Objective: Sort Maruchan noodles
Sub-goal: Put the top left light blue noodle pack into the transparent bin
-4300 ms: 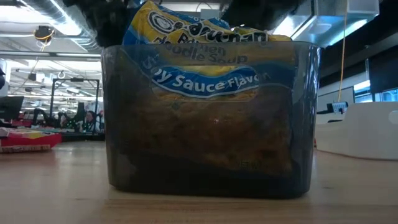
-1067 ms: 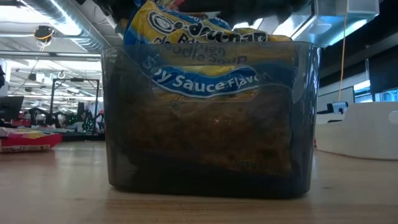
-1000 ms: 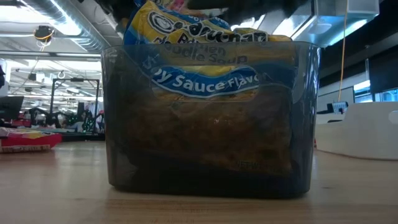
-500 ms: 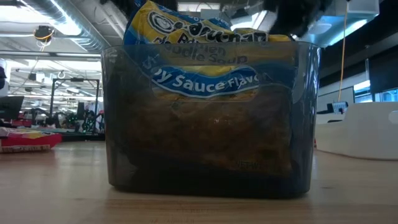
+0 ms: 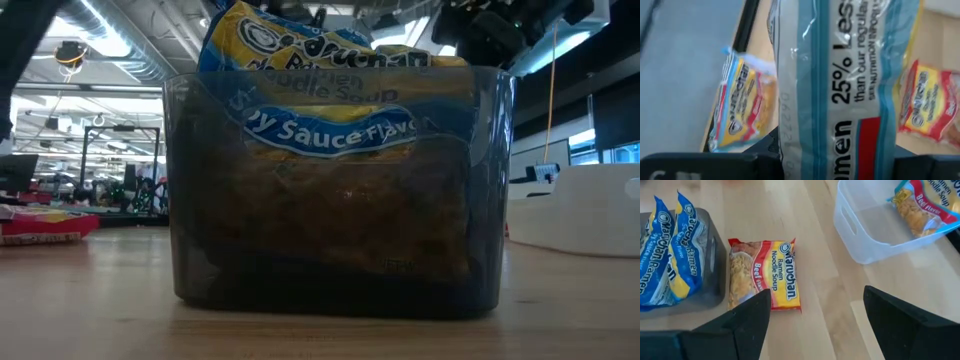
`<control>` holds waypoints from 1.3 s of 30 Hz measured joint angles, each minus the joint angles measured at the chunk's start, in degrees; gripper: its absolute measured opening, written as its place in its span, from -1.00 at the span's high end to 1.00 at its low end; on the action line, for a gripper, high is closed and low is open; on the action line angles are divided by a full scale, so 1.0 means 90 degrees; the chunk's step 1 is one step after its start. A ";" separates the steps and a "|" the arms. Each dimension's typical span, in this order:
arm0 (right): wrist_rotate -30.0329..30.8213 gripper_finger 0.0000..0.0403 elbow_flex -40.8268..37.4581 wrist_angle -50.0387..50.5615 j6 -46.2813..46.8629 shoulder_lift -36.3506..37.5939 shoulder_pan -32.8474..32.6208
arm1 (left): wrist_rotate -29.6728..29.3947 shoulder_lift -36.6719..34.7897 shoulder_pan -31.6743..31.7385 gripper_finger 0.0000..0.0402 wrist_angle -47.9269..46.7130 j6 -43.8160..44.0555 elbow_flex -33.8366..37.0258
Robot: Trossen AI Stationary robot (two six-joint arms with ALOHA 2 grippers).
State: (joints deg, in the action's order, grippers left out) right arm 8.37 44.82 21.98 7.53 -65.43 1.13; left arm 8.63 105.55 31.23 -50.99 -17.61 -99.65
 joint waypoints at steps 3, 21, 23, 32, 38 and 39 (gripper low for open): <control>-0.0050 -0.45 -0.0129 -0.0212 0.0116 0.0000 0.0000 | 0.0009 0.0441 0.0250 0.41 -0.0177 -0.0219 -0.0405; -0.0088 -0.45 -0.0243 -0.0277 0.0126 -0.0005 0.0000 | 0.0416 0.1739 0.0582 0.41 -0.0293 -0.0757 -0.0623; -0.0088 -0.45 -0.0243 -0.0278 0.0128 -0.0005 0.0000 | 0.0332 0.1848 0.0580 0.41 -0.0358 -0.0756 -0.0620; -0.0104 -0.45 -0.0243 -0.0294 0.0192 -0.0005 0.0000 | -0.0049 0.2070 0.0553 0.41 -0.0359 -0.0729 -0.0619; -0.0166 -0.45 -0.0243 -0.0294 0.0294 -0.0005 0.0000 | -0.0079 0.2074 0.0511 0.29 -0.0227 -0.0777 -0.0506; -0.0166 -0.45 -0.0243 -0.0294 0.0296 -0.0005 0.0000 | -0.0086 0.2072 0.0511 0.25 -0.0201 -0.0786 -0.0506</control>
State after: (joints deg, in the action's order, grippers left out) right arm 6.87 42.63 19.33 10.20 -65.47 1.13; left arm 7.86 124.20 35.83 -52.80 -24.69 -104.20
